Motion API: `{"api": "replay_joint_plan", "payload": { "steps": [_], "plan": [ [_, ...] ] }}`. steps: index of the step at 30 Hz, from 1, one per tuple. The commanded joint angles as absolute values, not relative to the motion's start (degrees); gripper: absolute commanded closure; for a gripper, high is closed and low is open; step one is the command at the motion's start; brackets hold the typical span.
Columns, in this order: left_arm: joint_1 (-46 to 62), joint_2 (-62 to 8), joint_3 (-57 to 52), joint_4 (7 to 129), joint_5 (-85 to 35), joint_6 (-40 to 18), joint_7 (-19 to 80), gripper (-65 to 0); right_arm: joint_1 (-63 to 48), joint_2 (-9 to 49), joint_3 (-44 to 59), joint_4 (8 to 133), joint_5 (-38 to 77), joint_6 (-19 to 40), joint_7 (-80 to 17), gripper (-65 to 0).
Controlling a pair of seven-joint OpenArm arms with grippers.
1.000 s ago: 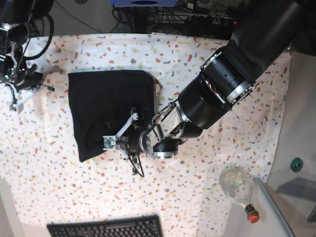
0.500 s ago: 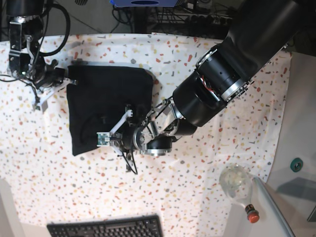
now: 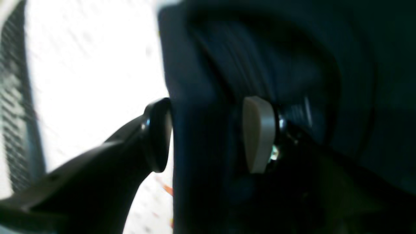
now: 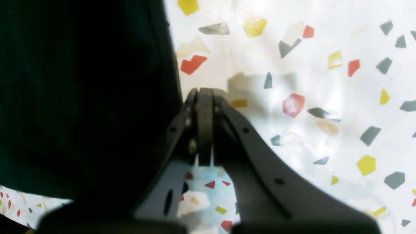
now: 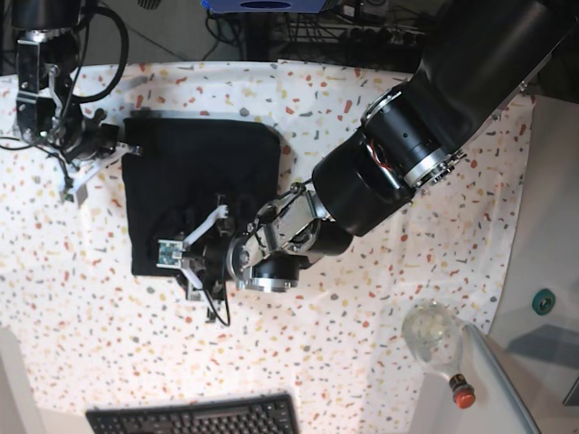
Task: Layout the t-shirt on the table in an organized manner, then fold the t-shirt properly
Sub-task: 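Drag the folded shirt with the left gripper toward the right gripper, then straighten the folded shirt edges with the right gripper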
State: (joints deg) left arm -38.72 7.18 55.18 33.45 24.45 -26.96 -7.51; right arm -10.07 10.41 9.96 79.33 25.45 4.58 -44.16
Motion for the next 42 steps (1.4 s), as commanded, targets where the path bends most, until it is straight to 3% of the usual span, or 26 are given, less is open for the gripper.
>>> {"api": "replay_joint_plan", "payload": {
  "steps": [1, 7, 12, 13, 16, 20, 27, 32, 39, 40, 42],
  "plan": [
    [-41.0, 7.6, 54.9, 34.7, 23.9, -26.4, -8.4, -33.6, -9.7, 11.1, 10.0, 79.8, 25.4, 4.8, -44.0, 0.0],
    [-40.8, 5.3, 51.8, 41.6, 20.9, -26.4, -4.2, -32.9, -9.7, 11.1, 10.0, 79.8, 25.4, 4.8, -44.0, 0.0],
    [-35.6, 0.5, 38.8, 60.4, 7.1, -26.4, 7.3, -30.4, -10.2, 11.1, 10.3, 80.2, 25.4, 4.8, -43.9, 0.0],
    [-33.0, -0.8, 35.7, 65.3, 3.7, -26.4, 11.0, -25.7, -10.7, 11.2, 10.5, 80.7, 25.4, 4.8, -43.6, 0.0],
    [-23.9, -5.7, 27.0, 77.2, -5.5, -26.4, 17.7, -0.7, -11.6, 11.6, 12.0, 82.4, 25.4, 3.4, -43.6, 0.0],
    [-9.9, -10.4, 14.0, 84.8, -11.7, -26.1, 18.5, 0.0, -13.1, 11.6, 15.3, 85.4, 25.3, 1.5, -41.6, 0.0],
    [9.6, -13.0, -17.2, 83.5, -12.6, -26.4, 18.4, 0.0, -14.5, 13.6, 13.1, 96.0, 25.3, 1.4, -40.0, 0.0],
    [17.1, -14.3, -25.4, 83.7, -12.7, -26.4, 18.4, 0.0, -7.3, 13.3, 10.7, 97.5, 25.4, 1.6, -40.9, 0.0],
    [22.6, -11.7, -32.7, 84.3, -18.8, -26.4, 18.8, 0.0, 4.6, 14.9, -2.5, 92.0, 25.3, 1.6, -46.4, 0.0],
    [23.4, -11.7, -33.4, 84.3, -20.8, -26.4, 18.9, 0.0, 5.6, 14.9, -3.6, 91.0, 25.3, 1.6, -46.4, -3.6],
    [24.5, -11.8, -34.5, 84.3, -24.2, -26.4, 18.9, 0.0, 7.4, 14.8, -5.3, 88.2, 25.3, 1.6, -46.1, -23.6]
  ]
}}
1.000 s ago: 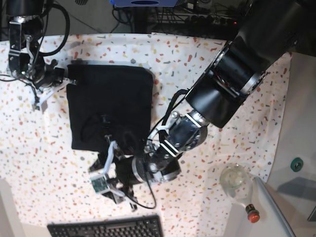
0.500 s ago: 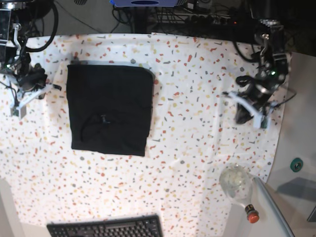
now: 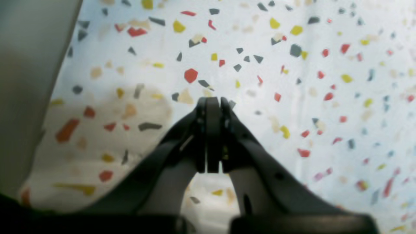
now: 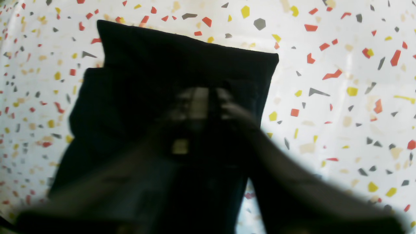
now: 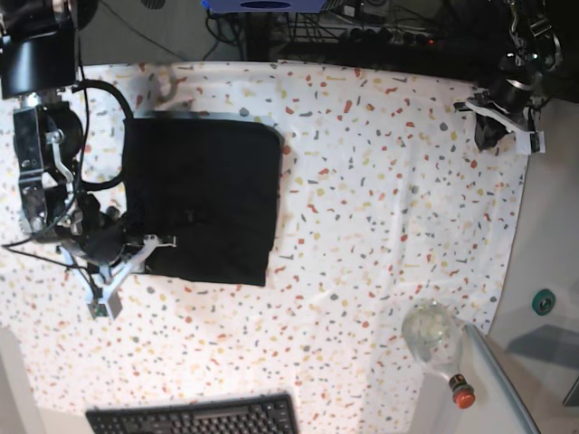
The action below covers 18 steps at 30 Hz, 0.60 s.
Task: Layout the t-shirt on the table in an organized manner, then fold the t-shirt properly
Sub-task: 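Straighten the folded shirt edges with the right gripper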
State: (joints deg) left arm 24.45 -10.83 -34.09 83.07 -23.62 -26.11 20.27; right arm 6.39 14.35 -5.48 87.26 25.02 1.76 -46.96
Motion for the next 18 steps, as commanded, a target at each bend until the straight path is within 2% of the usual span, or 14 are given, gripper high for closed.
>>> {"api": "replay_joint_plan", "payload": {
  "steps": [1, 2, 4, 8, 16, 18],
  "plan": [
    [24.7, -11.9, -34.9, 84.3, -25.2, -26.4, 18.9, 0.0, 8.2, 14.8, -5.8, 86.3, 25.3, 1.6, -46.0, -32.3],
    [25.1, -11.9, -35.6, 84.3, -25.5, -26.4, 18.9, 0.0, 9.1, 14.7, -6.1, 84.4, 25.3, 1.6, -45.9, -38.6],
    [25.5, -11.9, -36.0, 84.3, -25.5, -26.4, 18.9, 0.0, 10.1, 14.7, -6.8, 81.8, 25.4, 1.6, -44.4, -40.8],
    [25.5, -11.9, -36.1, 84.2, -25.5, -26.4, 18.9, 0.0, 10.7, 14.8, -8.3, 78.8, 25.4, 1.6, -41.0, -37.1],
    [25.4, -11.8, -35.6, 84.2, -25.5, -26.4, 18.9, 0.0, 14.7, 14.9, -9.8, 67.8, 25.4, 1.6, -36.3, -36.6],
    [25.2, -11.8, -35.6, 83.8, -25.5, -26.4, 18.9, 0.0, 14.8, 14.9, -9.5, 67.6, 25.4, 1.6, -36.2, -31.5]
  ]
}}
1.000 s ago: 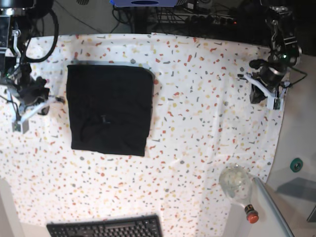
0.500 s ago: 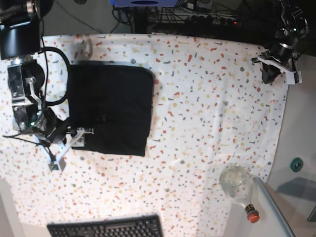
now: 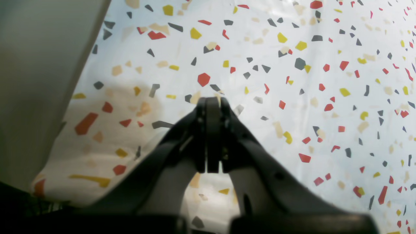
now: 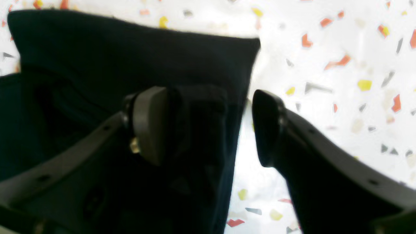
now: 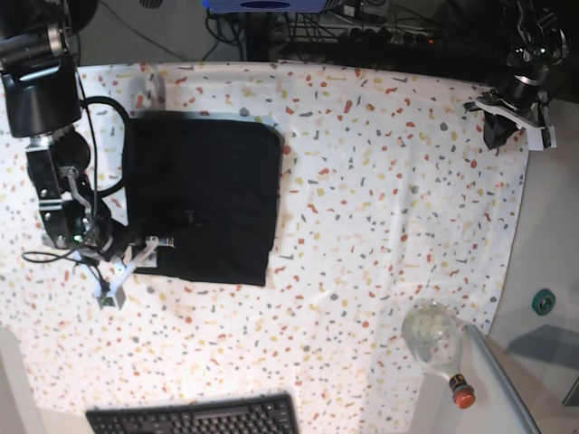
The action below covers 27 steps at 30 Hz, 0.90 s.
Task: Layout the t-shirt on the table in an organized manner, then fold the t-shirt properly
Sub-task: 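Straighten the folded shirt edges with the right gripper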
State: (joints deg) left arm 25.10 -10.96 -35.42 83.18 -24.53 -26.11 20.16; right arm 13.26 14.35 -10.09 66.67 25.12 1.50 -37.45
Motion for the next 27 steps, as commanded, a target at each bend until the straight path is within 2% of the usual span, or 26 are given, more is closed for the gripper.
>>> {"api": "replay_joint_plan", "payload": {
  "steps": [1, 5, 14, 22, 27],
  "plan": [
    [25.1, -11.8, -35.6, 83.7, -25.5, -26.4, 18.9, 0.0, 14.8, 14.9, -9.5, 67.6, 25.5, 1.7, -36.2, -26.4],
    [25.0, -11.8, -35.6, 83.7, -25.5, -26.4, 18.9, 0.0, 14.9, 14.7, -9.5, 67.3, 25.7, 1.7, -36.4, 0.0],
    [25.0, -11.8, -35.9, 83.7, -25.5, -26.4, 18.9, 0.0, 15.0, 14.7, -9.2, 69.0, 25.8, 1.3, -36.4, 0.0],
    [25.0, -11.8, -36.1, 83.7, -25.5, -26.4, 18.8, 0.0, 14.8, 13.3, -3.3, 70.4, 25.5, 1.5, -36.4, 0.0],
    [25.0, -11.8, -35.8, 83.7, -25.5, -26.4, 18.9, 0.0, 16.9, 12.5, -3.3, 61.7, 25.4, 1.5, -36.0, 0.0]
  ]
}}
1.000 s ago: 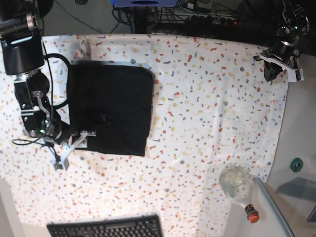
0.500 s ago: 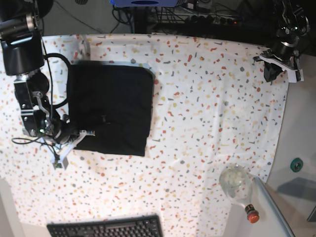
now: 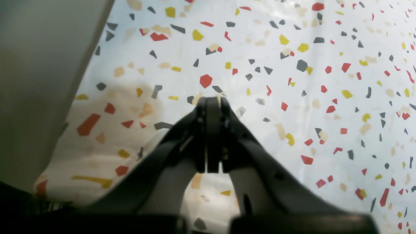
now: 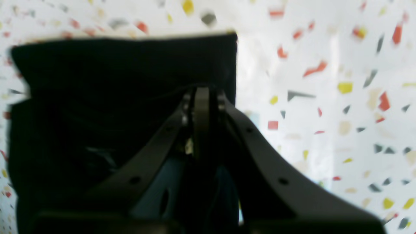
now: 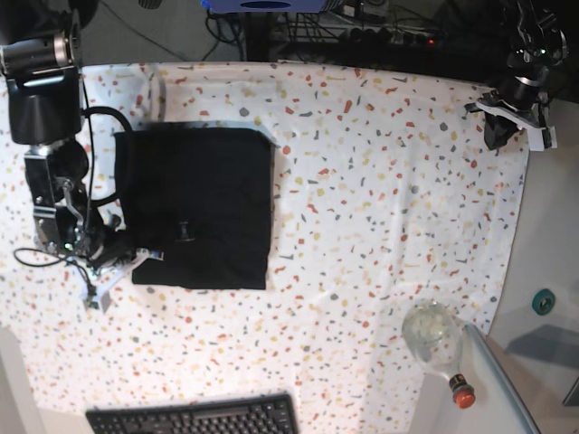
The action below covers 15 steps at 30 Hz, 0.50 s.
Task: Layout the t-shirt on the table in an organized manner, then fold the t-shirt properly
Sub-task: 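Straighten the folded shirt edges with the right gripper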
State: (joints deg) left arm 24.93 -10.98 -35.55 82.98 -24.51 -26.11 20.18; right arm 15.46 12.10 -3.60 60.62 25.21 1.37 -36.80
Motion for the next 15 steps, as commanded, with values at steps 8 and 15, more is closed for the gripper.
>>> {"api": "replay_joint_plan", "payload": {
  "steps": [8, 15],
  "plan": [
    [24.9, -11.8, -35.6, 83.6, -25.5, -26.4, 18.9, 0.0, 17.5, 11.7, -2.9, 62.9, 25.5, 1.6, -35.9, -8.9],
    [25.5, -11.5, -27.4, 86.2, -25.5, -26.4, 18.5, 0.0, 4.7, 13.7, 0.0, 88.0, 25.6, 1.3, -38.6, -31.8]
  ]
}}
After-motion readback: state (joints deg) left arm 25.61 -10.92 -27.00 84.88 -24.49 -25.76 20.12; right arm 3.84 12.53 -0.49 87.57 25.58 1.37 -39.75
